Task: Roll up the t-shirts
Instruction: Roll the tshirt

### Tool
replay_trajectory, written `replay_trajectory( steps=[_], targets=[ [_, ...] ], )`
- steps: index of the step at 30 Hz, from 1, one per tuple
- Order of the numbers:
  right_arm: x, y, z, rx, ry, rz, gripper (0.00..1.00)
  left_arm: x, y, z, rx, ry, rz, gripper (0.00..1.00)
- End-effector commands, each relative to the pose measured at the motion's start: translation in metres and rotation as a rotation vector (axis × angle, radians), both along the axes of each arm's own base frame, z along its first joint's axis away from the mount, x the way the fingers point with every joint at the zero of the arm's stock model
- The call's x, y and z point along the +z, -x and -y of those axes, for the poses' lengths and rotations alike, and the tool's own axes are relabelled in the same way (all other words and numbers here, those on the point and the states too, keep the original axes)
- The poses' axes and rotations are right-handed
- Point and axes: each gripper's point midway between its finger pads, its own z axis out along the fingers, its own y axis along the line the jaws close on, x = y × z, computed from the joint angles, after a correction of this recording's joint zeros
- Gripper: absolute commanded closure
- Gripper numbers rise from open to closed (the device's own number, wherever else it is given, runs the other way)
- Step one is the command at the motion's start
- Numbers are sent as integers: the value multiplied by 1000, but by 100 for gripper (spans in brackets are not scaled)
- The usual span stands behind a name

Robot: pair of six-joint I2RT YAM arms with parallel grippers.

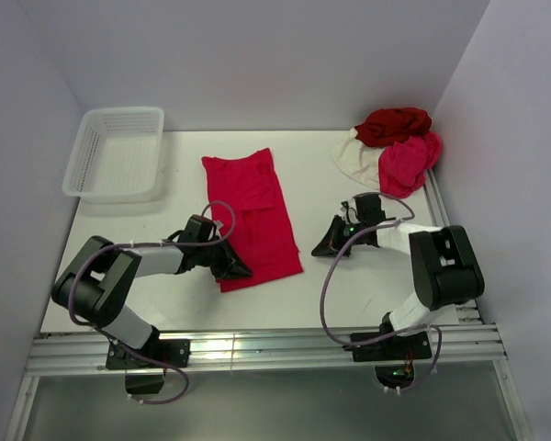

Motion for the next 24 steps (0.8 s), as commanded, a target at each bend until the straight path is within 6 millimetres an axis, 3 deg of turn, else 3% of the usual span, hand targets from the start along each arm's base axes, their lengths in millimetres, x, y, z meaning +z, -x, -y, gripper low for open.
replay_trajectory(
  steps=[1, 4, 5, 11, 18, 24],
  targets=[
    [15, -2, 6, -35, 24, 74, 95, 11, -4, -11, 23, -66, 27, 77],
    [23, 6, 2, -21, -16, 71, 77, 39, -15, -7, 42, -45, 90, 58],
    [23, 11, 2, -15, -19, 54, 64, 50, -16, -7, 45, -39, 97, 49],
    [17, 33, -10, 24, 8, 24, 42, 70, -15, -7, 57, -29, 100, 39],
    [-1, 49, -34, 38, 35, 1, 41, 54, 9, -39, 118, -186, 23, 36],
    [-10, 42, -32, -37, 72, -7, 42, 43, 24, -54, 161, -232, -19, 36]
  ],
)
